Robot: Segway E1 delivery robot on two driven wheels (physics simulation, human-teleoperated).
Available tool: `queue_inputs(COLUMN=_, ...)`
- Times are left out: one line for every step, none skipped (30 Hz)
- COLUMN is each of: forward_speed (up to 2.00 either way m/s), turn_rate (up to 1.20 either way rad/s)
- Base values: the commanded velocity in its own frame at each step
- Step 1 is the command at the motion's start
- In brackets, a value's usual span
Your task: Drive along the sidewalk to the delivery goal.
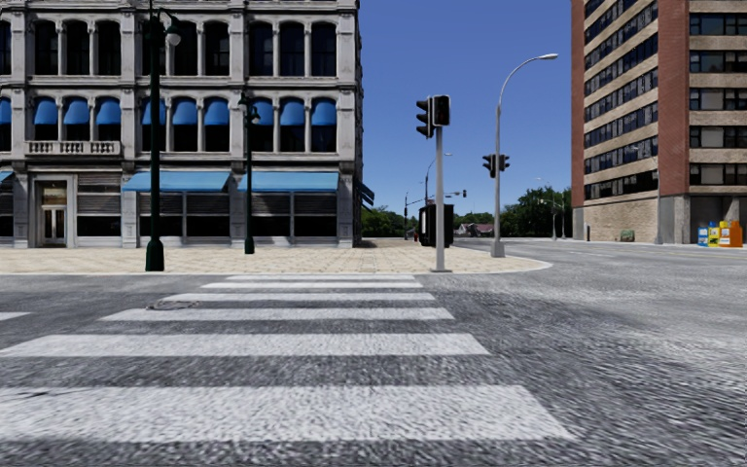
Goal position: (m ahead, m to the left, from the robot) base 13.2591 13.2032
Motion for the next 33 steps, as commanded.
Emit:
queue_inputs(forward_speed=2.0, turn_rate=0.0)
queue_inputs(forward_speed=2.0, turn_rate=0.0)
queue_inputs(forward_speed=2.0, turn_rate=0.0)
queue_inputs(forward_speed=2.0, turn_rate=0.0)
queue_inputs(forward_speed=2.0, turn_rate=0.0)
queue_inputs(forward_speed=2.0, turn_rate=0.0)
queue_inputs(forward_speed=2.0, turn_rate=0.0)
queue_inputs(forward_speed=2.0, turn_rate=0.0)
queue_inputs(forward_speed=2.0, turn_rate=0.0)
queue_inputs(forward_speed=2.0, turn_rate=0.0)
queue_inputs(forward_speed=2.0, turn_rate=0.0)
queue_inputs(forward_speed=2.0, turn_rate=0.0)
queue_inputs(forward_speed=2.0, turn_rate=0.0)
queue_inputs(forward_speed=2.0, turn_rate=0.0)
queue_inputs(forward_speed=2.0, turn_rate=0.0)
queue_inputs(forward_speed=2.0, turn_rate=0.0)
queue_inputs(forward_speed=2.0, turn_rate=0.0)
queue_inputs(forward_speed=2.0, turn_rate=0.0)
queue_inputs(forward_speed=2.0, turn_rate=0.0)
queue_inputs(forward_speed=2.0, turn_rate=0.0)
queue_inputs(forward_speed=2.0, turn_rate=0.0)
queue_inputs(forward_speed=2.0, turn_rate=0.0)
queue_inputs(forward_speed=2.0, turn_rate=0.0)
queue_inputs(forward_speed=2.0, turn_rate=0.0)
queue_inputs(forward_speed=2.0, turn_rate=0.0)
queue_inputs(forward_speed=2.0, turn_rate=0.0)
queue_inputs(forward_speed=2.0, turn_rate=0.0)
queue_inputs(forward_speed=2.0, turn_rate=0.0)
queue_inputs(forward_speed=2.0, turn_rate=0.0)
queue_inputs(forward_speed=2.0, turn_rate=0.0)
queue_inputs(forward_speed=2.0, turn_rate=0.0)
queue_inputs(forward_speed=2.0, turn_rate=0.0)
queue_inputs(forward_speed=2.0, turn_rate=0.0)
